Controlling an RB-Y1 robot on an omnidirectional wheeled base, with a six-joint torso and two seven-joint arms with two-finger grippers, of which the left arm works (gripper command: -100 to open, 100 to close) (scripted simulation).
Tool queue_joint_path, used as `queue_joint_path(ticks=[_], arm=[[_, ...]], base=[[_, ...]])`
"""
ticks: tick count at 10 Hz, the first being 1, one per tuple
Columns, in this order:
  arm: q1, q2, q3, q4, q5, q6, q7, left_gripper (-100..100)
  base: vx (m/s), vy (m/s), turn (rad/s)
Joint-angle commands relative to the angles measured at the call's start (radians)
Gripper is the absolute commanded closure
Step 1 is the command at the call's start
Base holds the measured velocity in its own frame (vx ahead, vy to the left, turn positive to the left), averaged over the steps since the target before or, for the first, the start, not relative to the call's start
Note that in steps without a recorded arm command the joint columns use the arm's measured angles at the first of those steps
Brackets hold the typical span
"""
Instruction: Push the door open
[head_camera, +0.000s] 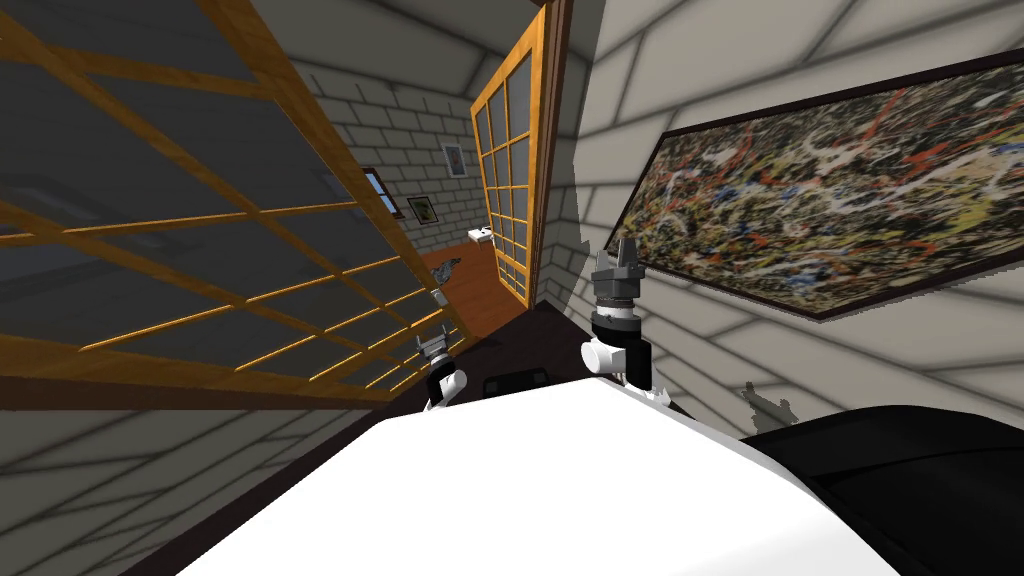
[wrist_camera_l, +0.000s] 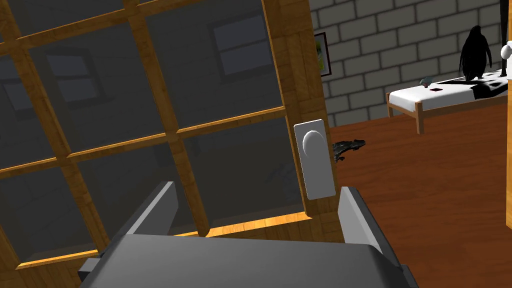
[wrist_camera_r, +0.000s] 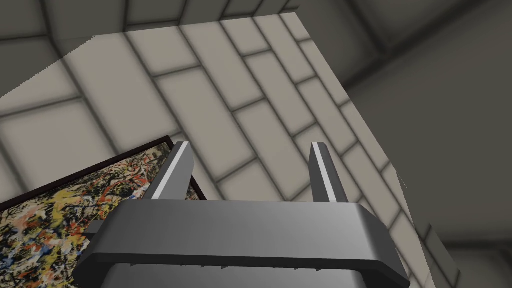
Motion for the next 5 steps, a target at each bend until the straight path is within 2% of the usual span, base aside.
queue_joint_path(ticks=[1,4,5], arm=[[-0.011,-0.007,0.000,0.036,0.018,-0.013,0.022,-100],[-0.028,-0.020,0.000,0.096,0.049,-0.035,0.058,-100],[-0.038,-0.029,0.000,0.131,0.067,-0.047,0.079,-100]], base=[[0.074,0.055,-0.114],[0.072,0.062,-0.118],[0.089,0.076,-0.180]])
